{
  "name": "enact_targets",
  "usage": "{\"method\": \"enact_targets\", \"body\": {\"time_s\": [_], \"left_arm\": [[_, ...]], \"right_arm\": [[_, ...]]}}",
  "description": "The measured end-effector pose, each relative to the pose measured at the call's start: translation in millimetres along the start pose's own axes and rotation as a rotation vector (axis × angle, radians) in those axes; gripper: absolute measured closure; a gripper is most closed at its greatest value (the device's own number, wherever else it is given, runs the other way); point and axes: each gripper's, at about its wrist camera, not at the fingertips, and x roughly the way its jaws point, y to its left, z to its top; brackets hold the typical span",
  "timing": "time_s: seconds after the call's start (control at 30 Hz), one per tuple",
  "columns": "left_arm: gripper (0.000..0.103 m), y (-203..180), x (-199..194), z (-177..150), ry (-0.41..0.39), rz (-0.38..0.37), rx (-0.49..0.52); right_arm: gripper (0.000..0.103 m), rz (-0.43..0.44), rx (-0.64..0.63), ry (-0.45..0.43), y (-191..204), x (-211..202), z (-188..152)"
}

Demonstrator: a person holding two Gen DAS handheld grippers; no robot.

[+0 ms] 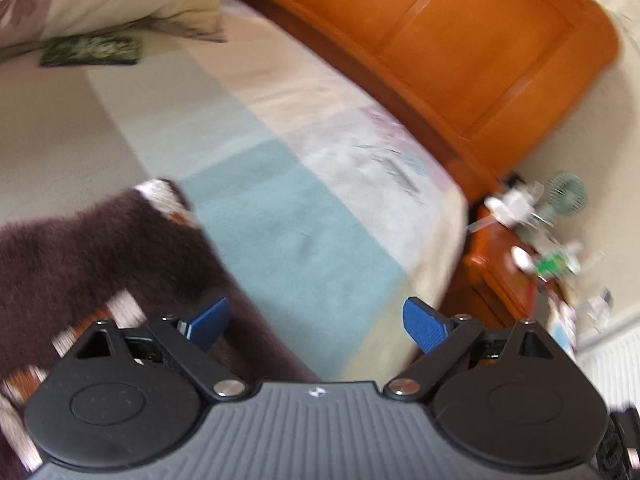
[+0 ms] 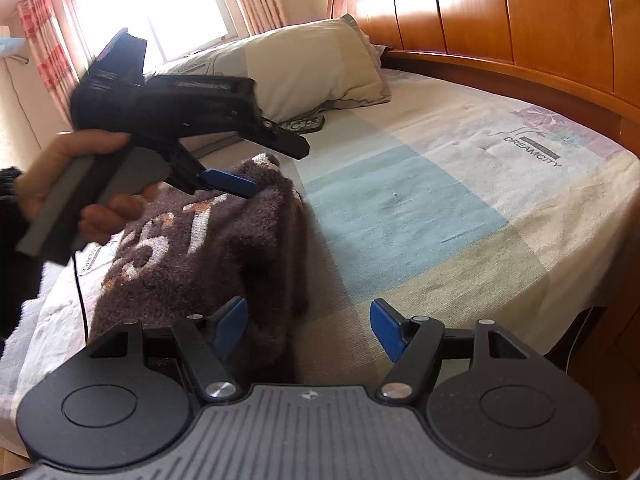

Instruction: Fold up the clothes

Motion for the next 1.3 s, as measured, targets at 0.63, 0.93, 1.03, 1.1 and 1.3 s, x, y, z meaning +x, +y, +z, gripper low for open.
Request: {"method": "enact_targets", "body": {"time_s": [0.63, 0.93, 1.03, 1.1, 1.3], "left_arm": [[0.009, 3, -98, -39, -0.155, 0.164, 0.1], [0.009, 64, -162, -83, -0.274, 0.343, -0.016], [0.009, 81, -167, -94, -0.278, 0.337, -0.067], [0.009, 88, -169, -101, -0.283, 0.324, -0.088], [0.009, 97, -161, -107, -0.263, 0.362, -0.082]], "right_arm": [[0.008, 0.011, -0.065, -0.034, 43, -19, 15], [0.0, 0.124, -0.181, -0.045, 87, 7, 47], [0.0, 0.157, -0.148, 0.025, 90, 37, 50], [0.0, 0.177, -0.125, 0.074, 92, 58, 53], [0.0, 0.122, -0.133, 0.127, 86, 79, 39]]}}
